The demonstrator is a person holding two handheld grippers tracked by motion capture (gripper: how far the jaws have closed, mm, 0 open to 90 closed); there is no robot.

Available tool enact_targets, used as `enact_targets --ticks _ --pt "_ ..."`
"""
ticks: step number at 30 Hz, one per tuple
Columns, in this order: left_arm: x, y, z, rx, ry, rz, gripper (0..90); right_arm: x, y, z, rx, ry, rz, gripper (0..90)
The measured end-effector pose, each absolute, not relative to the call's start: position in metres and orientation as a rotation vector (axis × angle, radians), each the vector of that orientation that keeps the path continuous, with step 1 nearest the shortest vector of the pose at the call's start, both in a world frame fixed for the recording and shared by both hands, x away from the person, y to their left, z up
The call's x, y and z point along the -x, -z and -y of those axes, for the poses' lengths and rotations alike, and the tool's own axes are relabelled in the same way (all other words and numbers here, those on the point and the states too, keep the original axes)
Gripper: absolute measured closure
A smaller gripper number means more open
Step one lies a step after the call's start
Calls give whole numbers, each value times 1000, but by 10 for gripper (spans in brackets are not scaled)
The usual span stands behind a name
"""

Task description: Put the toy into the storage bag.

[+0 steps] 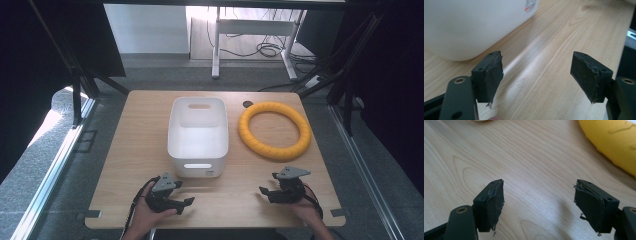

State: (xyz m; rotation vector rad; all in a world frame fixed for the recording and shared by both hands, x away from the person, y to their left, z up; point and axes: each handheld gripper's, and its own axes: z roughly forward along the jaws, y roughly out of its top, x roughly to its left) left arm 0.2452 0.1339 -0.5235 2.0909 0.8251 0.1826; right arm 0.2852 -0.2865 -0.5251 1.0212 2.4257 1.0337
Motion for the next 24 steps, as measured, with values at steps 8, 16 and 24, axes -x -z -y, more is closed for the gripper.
enact_targets --ticks 8,16,24 --pt "-239 524 -126 -2131 -209 -790 261 -282 521 291 -1008 -1087 -2438 251" --pt "-241 524 -126 -2128 -202 -785 260 -282 510 286 -929 -1043 -2485 293" --pt "-243 521 -127 -2114 -203 -796 261 -307 481 293 -914 -985 -2504 294"
